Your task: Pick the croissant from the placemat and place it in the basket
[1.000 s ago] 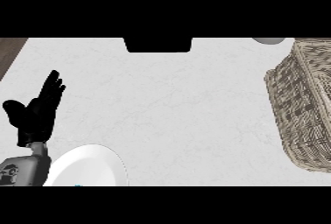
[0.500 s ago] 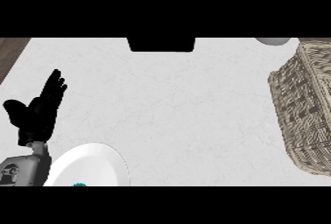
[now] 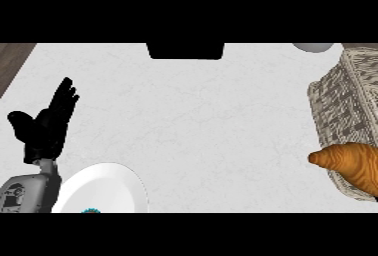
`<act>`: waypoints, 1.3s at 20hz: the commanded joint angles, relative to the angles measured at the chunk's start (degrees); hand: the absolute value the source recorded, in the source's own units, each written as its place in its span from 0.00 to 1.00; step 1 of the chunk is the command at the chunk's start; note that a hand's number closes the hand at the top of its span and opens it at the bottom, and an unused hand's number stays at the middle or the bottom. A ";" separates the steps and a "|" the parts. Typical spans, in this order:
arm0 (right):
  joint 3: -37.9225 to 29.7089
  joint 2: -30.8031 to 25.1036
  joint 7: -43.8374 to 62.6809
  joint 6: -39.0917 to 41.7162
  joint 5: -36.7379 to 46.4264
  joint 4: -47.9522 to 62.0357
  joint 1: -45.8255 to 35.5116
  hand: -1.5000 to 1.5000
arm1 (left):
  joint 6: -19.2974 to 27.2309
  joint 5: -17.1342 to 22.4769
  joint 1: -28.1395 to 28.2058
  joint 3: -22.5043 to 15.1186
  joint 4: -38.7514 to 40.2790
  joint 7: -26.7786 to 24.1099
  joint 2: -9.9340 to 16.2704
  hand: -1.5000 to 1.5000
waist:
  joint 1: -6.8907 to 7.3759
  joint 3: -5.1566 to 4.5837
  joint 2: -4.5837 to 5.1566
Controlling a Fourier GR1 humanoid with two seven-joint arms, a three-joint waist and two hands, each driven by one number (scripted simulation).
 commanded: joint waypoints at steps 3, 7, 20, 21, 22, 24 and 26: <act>5.61 2.43 2.54 2.68 5.52 13.39 -13.19 1.00 | -0.51 0.22 -1.07 0.31 -2.08 3.65 0.56 0.50 | -0.13 0.04 -0.06; 2.48 3.00 -0.08 8.39 5.85 20.09 -14.62 1.00 | 0.02 0.04 -0.15 1.44 3.17 -2.52 -0.92 0.50 | -0.73 0.03 -0.14; -1.11 8.75 -14.20 18.66 9.46 48.19 -28.43 1.00 | -0.20 -0.75 -1.91 0.74 2.31 0.98 -1.62 0.50 | -0.54 0.05 -0.11; 1.18 -3.78 -17.48 12.06 24.52 35.77 -26.75 1.00 | -0.58 -0.90 -0.57 0.96 0.22 0.92 -0.18 0.50 | 0.42 -0.16 -0.28; 0.50 -5.54 -19.82 11.90 25.90 35.84 -27.41 1.00 | 0.00 -1.53 -0.19 0.63 0.42 0.12 -0.66 0.50 | 0.15 -0.04 -0.14; 2.40 -3.39 -26.25 6.17 31.97 36.29 -25.73 1.00 | -0.97 -0.81 -0.43 0.14 -0.53 1.02 -0.76 0.50 | 0.31 0.17 0.00; 3.44 -1.93 -30.41 0.85 36.99 38.21 -24.52 1.00 | -0.37 -1.34 0.23 1.12 0.65 -0.58 -0.22 0.50 | 0.06 0.14 0.12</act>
